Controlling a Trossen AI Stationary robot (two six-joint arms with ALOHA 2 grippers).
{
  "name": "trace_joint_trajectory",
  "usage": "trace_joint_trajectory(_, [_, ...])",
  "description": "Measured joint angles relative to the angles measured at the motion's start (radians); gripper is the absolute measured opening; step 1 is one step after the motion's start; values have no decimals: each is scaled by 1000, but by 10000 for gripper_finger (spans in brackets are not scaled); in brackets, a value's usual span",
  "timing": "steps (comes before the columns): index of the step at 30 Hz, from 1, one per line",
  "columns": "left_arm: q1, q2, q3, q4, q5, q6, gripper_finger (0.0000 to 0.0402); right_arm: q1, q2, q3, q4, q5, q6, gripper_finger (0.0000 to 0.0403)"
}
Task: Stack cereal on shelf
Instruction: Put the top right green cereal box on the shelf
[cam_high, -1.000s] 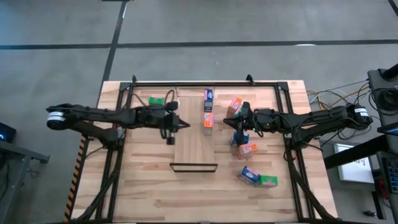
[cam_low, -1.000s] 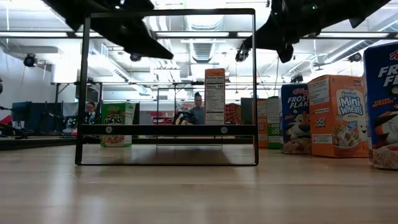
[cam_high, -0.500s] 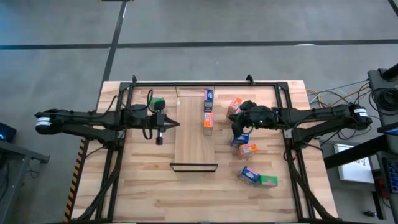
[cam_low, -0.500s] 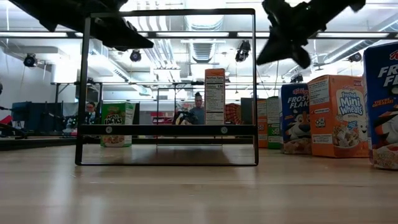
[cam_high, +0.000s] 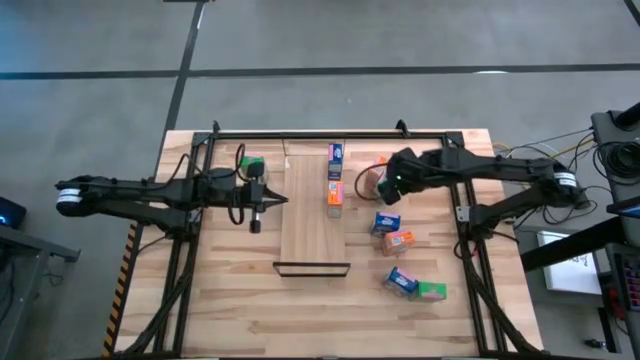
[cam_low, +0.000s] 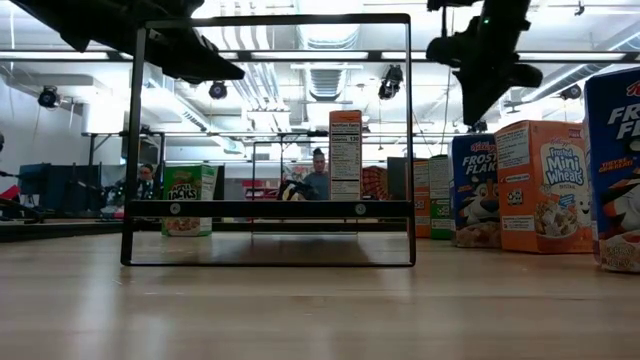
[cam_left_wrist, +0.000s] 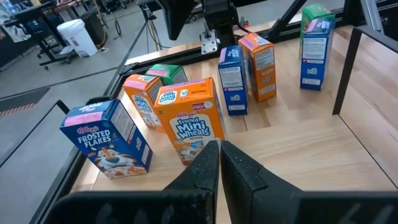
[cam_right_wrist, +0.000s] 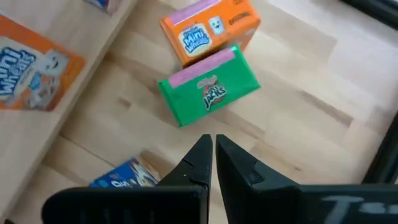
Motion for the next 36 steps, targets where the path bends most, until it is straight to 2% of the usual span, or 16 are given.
trace_joint_trajectory(9, [0,0,0,-8,0,0,0,-65,110,77,-7,-130,-86,14])
trace_joint_trajectory(12, [0,0,0,-8,0,0,0,-90,144,102,-8,-160,-93,33])
trace_joint_trajectory(16, [0,0,0,-10,0,0,0,-116,185,138,-16,-158,-90,90])
trace_joint_trajectory(22, [0,0,0,-15,0,5,0,-160,239,199,-53,-157,-83,199])
trace_joint_trajectory(26, [0,0,0,-13,-1,30,0,-177,255,237,-94,-158,-455,243])
trace_joint_trajectory(28, [0,0,0,-4,-1,42,0,-177,261,257,-142,-140,-561,251])
trace_joint_trajectory(31, [0,0,0,22,-1,52,0,-194,267,279,-149,-38,-546,248])
trace_joint_trajectory(36, [0,0,0,48,-1,72,0,-226,268,271,-153,-23,-548,203])
